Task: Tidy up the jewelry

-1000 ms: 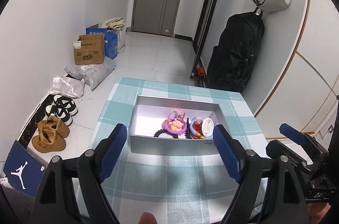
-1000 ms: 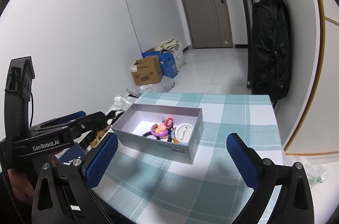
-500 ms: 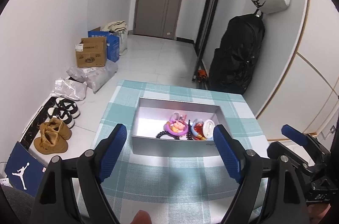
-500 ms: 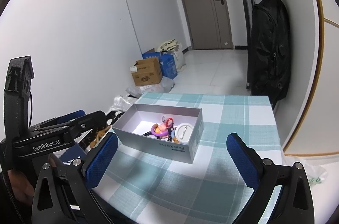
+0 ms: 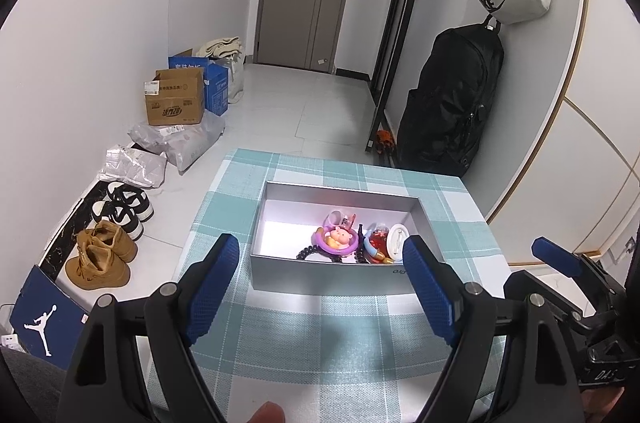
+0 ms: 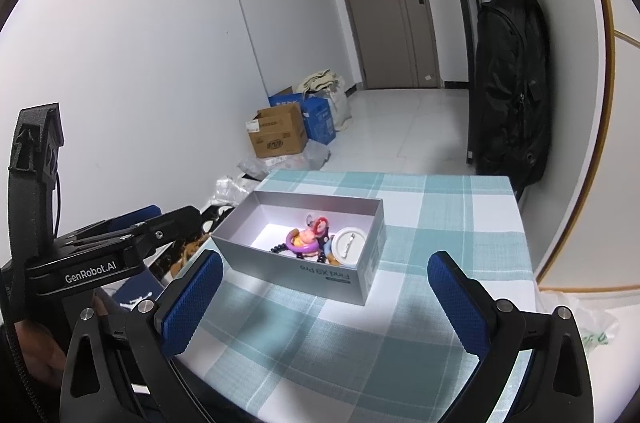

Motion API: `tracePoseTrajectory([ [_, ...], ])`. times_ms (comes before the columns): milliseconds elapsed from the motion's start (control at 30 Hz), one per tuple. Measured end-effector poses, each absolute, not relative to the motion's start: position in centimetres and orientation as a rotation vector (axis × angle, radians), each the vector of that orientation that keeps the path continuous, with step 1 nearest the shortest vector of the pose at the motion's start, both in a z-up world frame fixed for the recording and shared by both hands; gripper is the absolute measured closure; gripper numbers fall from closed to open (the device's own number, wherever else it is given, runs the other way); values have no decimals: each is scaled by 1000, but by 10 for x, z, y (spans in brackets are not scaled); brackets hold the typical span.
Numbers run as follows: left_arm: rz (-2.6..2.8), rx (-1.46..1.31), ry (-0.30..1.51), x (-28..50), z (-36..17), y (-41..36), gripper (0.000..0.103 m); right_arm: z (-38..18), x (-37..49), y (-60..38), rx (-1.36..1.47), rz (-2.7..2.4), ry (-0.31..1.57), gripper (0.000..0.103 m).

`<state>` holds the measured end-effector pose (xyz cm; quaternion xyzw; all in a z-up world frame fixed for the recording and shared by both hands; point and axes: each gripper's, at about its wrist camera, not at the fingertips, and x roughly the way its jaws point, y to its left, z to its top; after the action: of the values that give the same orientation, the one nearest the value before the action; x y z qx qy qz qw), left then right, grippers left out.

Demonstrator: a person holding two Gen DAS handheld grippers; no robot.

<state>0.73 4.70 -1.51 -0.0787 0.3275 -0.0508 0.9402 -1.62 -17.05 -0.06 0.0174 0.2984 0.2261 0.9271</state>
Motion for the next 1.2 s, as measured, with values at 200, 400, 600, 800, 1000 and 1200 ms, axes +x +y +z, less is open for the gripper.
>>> tracePoseTrajectory([
  [200, -103, -161, 667, 8, -15, 46, 22, -2, -16, -170, 36, 463, 614, 0],
  [400, -100, -163, 679, 8, -17, 45, 22, -3, -16, -169, 29, 462, 615, 0],
  [600, -99, -157, 673, 7, -15, 45, 22, -3, -17, -169, 29, 463, 614, 0],
  [800, -101, -150, 682, 8, -16, 44, 22, -3, -17, -169, 30, 463, 615, 0],
  [1000, -100, -142, 674, 6, -15, 43, 22, -2, -18, -169, 31, 465, 613, 0],
  [1200, -98, -141, 677, 7, -15, 42, 22, -2, -18, -168, 27, 461, 610, 0],
])
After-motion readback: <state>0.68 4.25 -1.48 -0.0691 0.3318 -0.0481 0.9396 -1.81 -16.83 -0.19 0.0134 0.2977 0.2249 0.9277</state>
